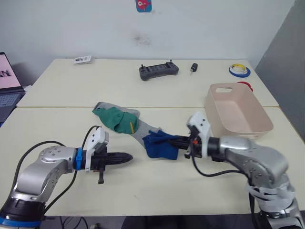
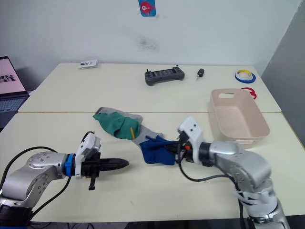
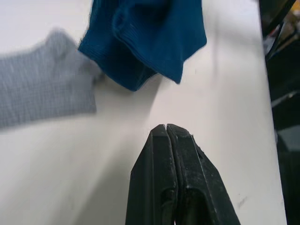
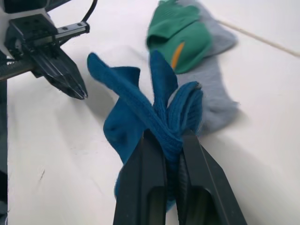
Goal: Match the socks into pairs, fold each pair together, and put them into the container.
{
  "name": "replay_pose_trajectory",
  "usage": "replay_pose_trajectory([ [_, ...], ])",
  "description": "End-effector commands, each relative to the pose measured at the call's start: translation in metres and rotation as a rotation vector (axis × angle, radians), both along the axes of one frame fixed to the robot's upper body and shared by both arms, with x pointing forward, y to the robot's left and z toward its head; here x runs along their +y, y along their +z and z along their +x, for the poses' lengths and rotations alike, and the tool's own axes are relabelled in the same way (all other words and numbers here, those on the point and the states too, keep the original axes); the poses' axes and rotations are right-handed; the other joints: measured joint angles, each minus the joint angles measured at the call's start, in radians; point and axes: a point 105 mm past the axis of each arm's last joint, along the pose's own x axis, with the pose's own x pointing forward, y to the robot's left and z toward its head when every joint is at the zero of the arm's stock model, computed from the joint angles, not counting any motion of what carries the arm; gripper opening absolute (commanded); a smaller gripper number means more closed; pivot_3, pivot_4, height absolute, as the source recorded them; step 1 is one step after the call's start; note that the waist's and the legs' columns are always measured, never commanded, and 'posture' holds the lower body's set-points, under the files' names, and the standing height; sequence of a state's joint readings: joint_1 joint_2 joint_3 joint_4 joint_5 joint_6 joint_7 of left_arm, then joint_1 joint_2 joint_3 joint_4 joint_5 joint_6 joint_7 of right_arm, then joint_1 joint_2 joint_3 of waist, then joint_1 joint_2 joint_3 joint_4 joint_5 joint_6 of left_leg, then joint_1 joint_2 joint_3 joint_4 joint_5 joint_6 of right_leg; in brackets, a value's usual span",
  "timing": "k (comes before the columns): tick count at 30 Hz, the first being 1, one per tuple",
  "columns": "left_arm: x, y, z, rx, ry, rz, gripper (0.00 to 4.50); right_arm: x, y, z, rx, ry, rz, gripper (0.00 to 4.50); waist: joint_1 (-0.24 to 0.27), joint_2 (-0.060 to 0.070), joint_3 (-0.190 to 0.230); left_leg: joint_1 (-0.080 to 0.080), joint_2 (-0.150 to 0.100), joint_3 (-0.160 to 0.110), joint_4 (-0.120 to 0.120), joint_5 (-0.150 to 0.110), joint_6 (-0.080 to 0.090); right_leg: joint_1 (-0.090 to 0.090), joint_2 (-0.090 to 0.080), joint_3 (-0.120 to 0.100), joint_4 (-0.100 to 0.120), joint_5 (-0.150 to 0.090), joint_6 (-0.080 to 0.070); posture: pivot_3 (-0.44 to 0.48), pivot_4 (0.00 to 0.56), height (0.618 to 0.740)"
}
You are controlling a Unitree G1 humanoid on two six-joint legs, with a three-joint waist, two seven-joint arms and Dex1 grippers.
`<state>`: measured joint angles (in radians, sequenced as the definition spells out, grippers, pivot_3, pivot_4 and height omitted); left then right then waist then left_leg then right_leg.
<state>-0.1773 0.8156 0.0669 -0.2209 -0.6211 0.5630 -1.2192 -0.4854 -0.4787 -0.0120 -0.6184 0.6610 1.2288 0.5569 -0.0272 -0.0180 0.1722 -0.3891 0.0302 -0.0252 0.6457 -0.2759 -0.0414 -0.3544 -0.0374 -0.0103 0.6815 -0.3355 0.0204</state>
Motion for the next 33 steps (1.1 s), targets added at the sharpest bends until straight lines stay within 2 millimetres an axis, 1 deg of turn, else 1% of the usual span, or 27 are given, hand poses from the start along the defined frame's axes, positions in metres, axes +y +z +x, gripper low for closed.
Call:
replay_pose_trajectory([
  [1, -0.013, 0.028, 0.003, -0.077, -0.037, -0.07, 0.0, -0.02, 0.038, 0.001, -0.099, -0.058, 0.052, 0.01, 0.0, 0.0, 0.0, 0.0, 0.0, 0.0, 0.0, 0.0, 0.0, 0.0, 0.0, 0.0, 0.0, 0.0, 0.0, 0.0, 0.15, 0.74],
  [3, -0.021, 0.04, 0.007, -0.102, -0.051, -0.116, 0.0, -0.04, 0.056, 0.006, -0.129, -0.14, 0.077, 0.01, 0.0, 0.0, 0.0, 0.0, 0.0, 0.0, 0.0, 0.0, 0.0, 0.0, 0.0, 0.0, -0.001, 0.0, 0.0, 0.0, 0.15, 0.74],
  [5, -0.029, 0.049, 0.009, -0.119, -0.068, -0.15, 0.0, -0.06, 0.069, 0.01, -0.154, -0.212, 0.093, 0.01, 0.0, 0.0, 0.0, -0.002, 0.0, 0.0, 0.0, 0.0, 0.0, -0.001, 0.0, 0.0, -0.001, 0.0, 0.0, 0.0, 0.15, 0.74],
  [8, -0.035, 0.055, 0.009, -0.125, -0.088, -0.174, 0.0, -0.076, 0.079, 0.012, -0.17, -0.272, 0.107, 0.01, -0.001, 0.0, 0.0, -0.004, -0.001, 0.001, 0.0, 0.0, 0.0, -0.002, 0.0, 0.001, -0.001, 0.0, 0.0, 0.0, 0.15, 0.74],
  [10, -0.041, 0.06, 0.007, -0.138, -0.114, -0.196, 0.0, -0.099, 0.091, 0.017, -0.191, -0.369, 0.138, 0.01, -0.003, 0.0, 0.0, -0.004, 0.0, 0.001, 0.0, 0.0, 0.0, -0.003, 0.0, 0.001, -0.001, 0.0, 0.0, 0.0, 0.15, 0.74],
  [12, -0.045, 0.064, 0.006, -0.149, -0.132, -0.217, 0.0, -0.122, 0.098, 0.02, -0.199, -0.454, 0.168, 0.01, -0.001, 0.0, 0.0, -0.005, -0.001, 0.001, 0.0, 0.0, 0.0, -0.004, 0.0, 0.001, -0.001, 0.0, 0.0, 0.0, 0.15, 0.74],
  [13, -0.045, 0.065, 0.006, -0.152, -0.136, -0.221, 0.0, -0.128, 0.099, 0.02, -0.198, -0.474, 0.178, 0.01, -0.001, 0.0, 0.0, -0.005, -0.001, 0.001, 0.0, 0.0, 0.0, -0.004, 0.0, 0.001, -0.001, 0.0, 0.0, 0.0, 0.15, 0.74],
  [16, -0.047, 0.064, 0.007, -0.154, -0.141, -0.235, 0.0, -0.152, 0.098, 0.021, -0.194, -0.547, 0.191, 0.01, 0.0, 0.0, 0.0, -0.005, -0.001, 0.002, 0.0, 0.0, 0.0, -0.003, 0.0, 0.001, -0.001, 0.0, 0.0, 0.0, 0.15, 0.74],
  [18, -0.047, 0.06, 0.009, -0.152, -0.142, -0.235, 0.0, -0.17, 0.098, 0.024, -0.193, -0.602, 0.2, 0.01, 0.001, 0.0, 0.0, -0.005, -0.001, 0.002, 0.0, 0.0, 0.0, -0.003, 0.001, 0.001, -0.001, 0.0, 0.0, 0.0, 0.15, 0.74],
  [19, -0.047, 0.058, 0.009, -0.149, -0.142, -0.234, 0.0, -0.175, 0.096, 0.025, -0.186, -0.619, 0.204, 0.01, 0.0, 0.0, 0.0, -0.005, -0.001, 0.002, 0.0, 0.0, 0.0, -0.003, 0.002, 0.001, -0.001, 0.0, 0.0, 0.0, 0.15, 0.74],
  [20, -0.046, 0.056, 0.009, -0.148, -0.143, -0.234, 0.0, -0.178, 0.095, 0.026, -0.18, -0.627, 0.207, 0.01, -0.001, 0.0, 0.0, -0.005, -0.001, 0.002, 0.001, 0.0, 0.0, -0.003, 0.002, 0.001, -0.001, 0.0, 0.0, 0.0, 0.15, 0.74],
  [25, -0.047, 0.05, 0.011, -0.147, -0.157, -0.24, 0.0, -0.188, 0.07, 0.039, -0.124, -0.655, 0.147, 0.01, -0.002, 0.0, 0.0, -0.005, -0.001, 0.002, 0.001, 0.001, 0.0, -0.003, 0.003, 0.001, -0.001, 0.0, 0.0, 0.0, 0.15, 0.74],
  [28, -0.048, 0.048, 0.012, -0.147, -0.165, -0.242, 0.0, -0.189, 0.06, 0.048, -0.096, -0.663, 0.147, 0.01, -0.002, 0.0, 0.0, -0.005, -0.001, 0.003, 0.001, 0.001, 0.0, -0.003, 0.003, 0.002, 0.0, 0.0, 0.0, 0.0, 0.15, 0.74],
  [31, -0.048, 0.05, 0.008, -0.151, -0.175, -0.24, 0.0, -0.19, 0.044, 0.06, -0.057, -0.689, 0.148, 0.01, -0.002, 0.0, 0.0, -0.005, -0.001, 0.002, 0.001, 0.001, 0.0, -0.003, 0.003, 0.001, 0.0, 0.0, 0.0, 0.0, 0.15, 0.74],
  [33, -0.05, 0.051, 0.004, -0.153, -0.179, -0.24, 0.0, -0.196, 0.034, 0.068, -0.024, -0.731, 0.174, 0.01, -0.002, 0.0, 0.0, -0.005, -0.001, 0.003, 0.001, 0.001, -0.001, -0.003, 0.003, 0.002, -0.001, 0.0, 0.0, 0.0, 0.15, 0.74],
])
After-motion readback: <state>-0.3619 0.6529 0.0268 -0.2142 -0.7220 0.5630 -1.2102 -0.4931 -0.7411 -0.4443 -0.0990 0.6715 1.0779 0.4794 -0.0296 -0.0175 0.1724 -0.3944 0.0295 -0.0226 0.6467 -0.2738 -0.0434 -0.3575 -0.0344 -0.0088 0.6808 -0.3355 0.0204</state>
